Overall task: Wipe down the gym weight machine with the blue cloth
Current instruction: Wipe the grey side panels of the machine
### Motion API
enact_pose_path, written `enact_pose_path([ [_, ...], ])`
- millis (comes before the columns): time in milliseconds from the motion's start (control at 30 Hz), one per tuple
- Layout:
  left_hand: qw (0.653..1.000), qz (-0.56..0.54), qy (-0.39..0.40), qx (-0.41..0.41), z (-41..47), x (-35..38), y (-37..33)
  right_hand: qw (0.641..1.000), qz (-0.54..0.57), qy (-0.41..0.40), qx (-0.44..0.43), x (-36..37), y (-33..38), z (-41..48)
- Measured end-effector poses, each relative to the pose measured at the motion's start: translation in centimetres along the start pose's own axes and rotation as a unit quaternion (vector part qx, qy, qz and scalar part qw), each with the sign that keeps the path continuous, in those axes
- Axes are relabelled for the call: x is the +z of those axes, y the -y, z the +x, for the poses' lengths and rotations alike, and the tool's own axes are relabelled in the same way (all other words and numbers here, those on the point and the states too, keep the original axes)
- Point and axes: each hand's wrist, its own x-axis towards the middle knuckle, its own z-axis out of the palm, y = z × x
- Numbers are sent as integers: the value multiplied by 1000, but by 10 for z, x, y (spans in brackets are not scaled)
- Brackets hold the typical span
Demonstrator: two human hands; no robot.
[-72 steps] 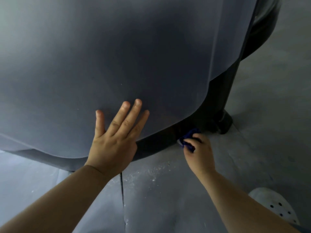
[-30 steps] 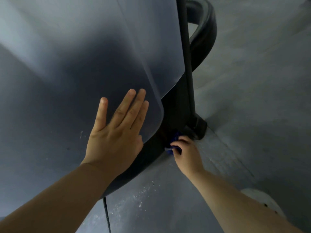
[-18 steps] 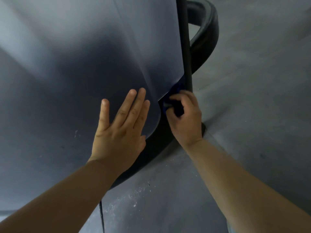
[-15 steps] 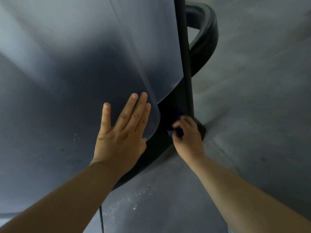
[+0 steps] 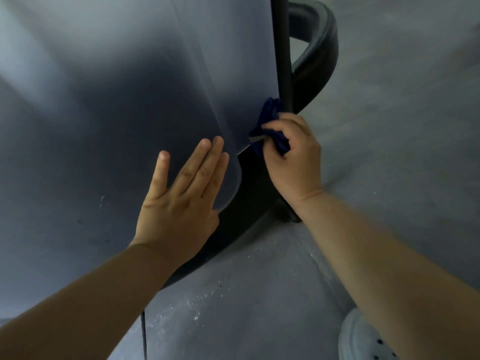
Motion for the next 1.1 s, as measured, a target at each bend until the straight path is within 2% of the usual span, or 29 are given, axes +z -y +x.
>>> enact_pose_path([
  [67, 1000, -20, -5, -4, 1, 0, -4, 1000, -5, 16, 21, 1, -9, -9],
  [167, 999, -41, -7, 0, 6, 3, -11, 989, -23, 78, 125, -1, -44, -37],
  [300, 1000, -26, -14, 4, 6, 12, -20, 930, -124, 234, 253, 1, -88, -70],
  [367, 1000, -22, -4, 5, 7, 12, -23, 909, -157, 266, 279, 3, -97, -74],
  [467, 999, -42, 1, 7, 7, 11, -23, 899, -170, 293, 279, 2, -100, -70],
  [633, 993, -108, 32, 22, 5, 0, -15, 906, -124, 280, 293, -15, -70, -47],
  [733, 985, -163, 47, 23, -2, -13, -7, 919, -12, 243, 310, -28, -33, -25],
  [800, 966, -245, 81, 11, -12, -31, 0, 907, 68, 258, 326, -39, 0, -9],
  [867, 916, -376, 130, -59, -25, -51, 10, 878, 131, 317, 334, -48, 39, 5],
  [933, 824, -503, 192, -173, -39, -79, 24, 845, 183, 380, 329, -57, 82, 14],
  [1033, 709, -620, 141, -304, -63, -114, 46, 809, 203, 461, 303, -58, 145, 21],
  [1067, 662, -656, 133, -336, -72, -125, 53, 798, 207, 485, 292, -56, 166, 22],
  [1100, 599, -701, 127, -367, -82, -137, 60, 790, 212, 503, 280, -52, 187, 23],
])
